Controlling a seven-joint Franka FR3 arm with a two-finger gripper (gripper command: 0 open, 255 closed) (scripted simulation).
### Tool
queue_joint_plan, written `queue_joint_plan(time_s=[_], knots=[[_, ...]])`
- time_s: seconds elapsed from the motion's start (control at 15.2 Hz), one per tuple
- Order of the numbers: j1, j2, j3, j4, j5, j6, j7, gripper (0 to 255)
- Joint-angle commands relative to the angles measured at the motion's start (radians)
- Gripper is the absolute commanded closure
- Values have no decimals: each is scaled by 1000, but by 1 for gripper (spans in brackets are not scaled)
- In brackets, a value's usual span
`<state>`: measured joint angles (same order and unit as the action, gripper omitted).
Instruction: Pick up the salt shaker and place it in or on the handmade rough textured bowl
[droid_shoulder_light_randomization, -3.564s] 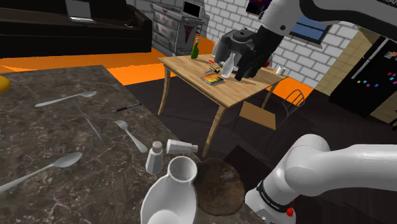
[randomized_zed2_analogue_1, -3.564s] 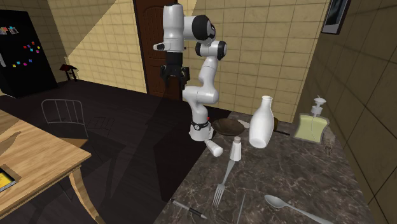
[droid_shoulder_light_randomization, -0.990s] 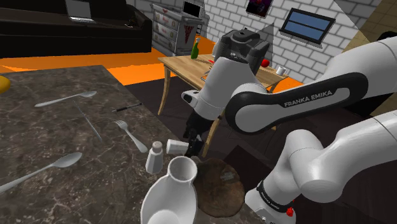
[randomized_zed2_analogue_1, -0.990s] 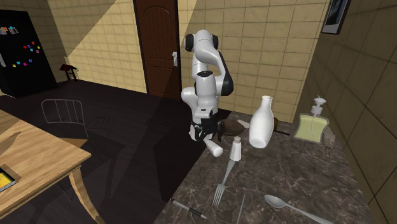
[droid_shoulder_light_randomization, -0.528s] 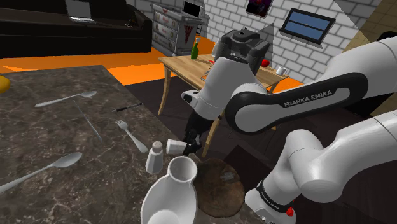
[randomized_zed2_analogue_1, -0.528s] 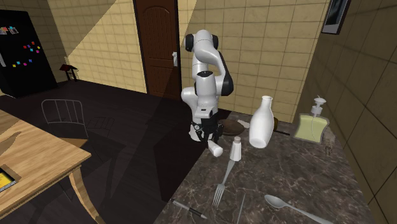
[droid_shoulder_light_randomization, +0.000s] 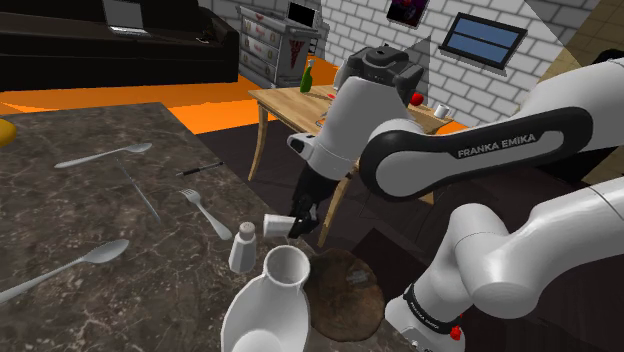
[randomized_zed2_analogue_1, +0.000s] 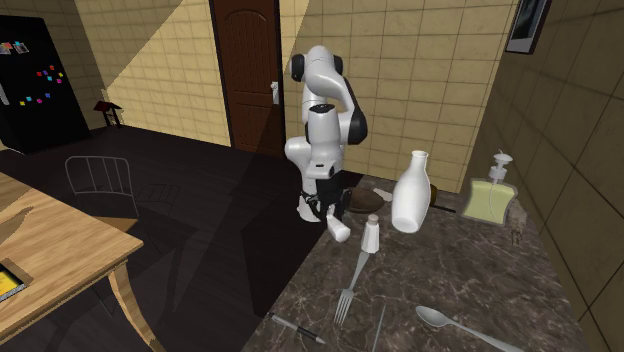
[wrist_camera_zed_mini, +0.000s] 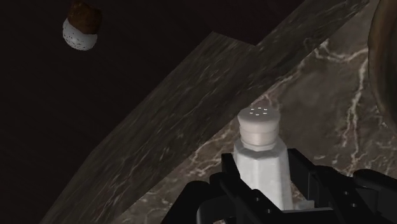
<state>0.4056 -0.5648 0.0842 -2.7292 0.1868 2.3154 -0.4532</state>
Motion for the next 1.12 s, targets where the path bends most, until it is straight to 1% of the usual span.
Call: queue_joint_plan(time_s=[0.0, 1.06], knots=[[-1, -17, 0, 19, -4, -35, 6, 255], [-12, -88, -10, 190, -29, -277, 32, 255]])
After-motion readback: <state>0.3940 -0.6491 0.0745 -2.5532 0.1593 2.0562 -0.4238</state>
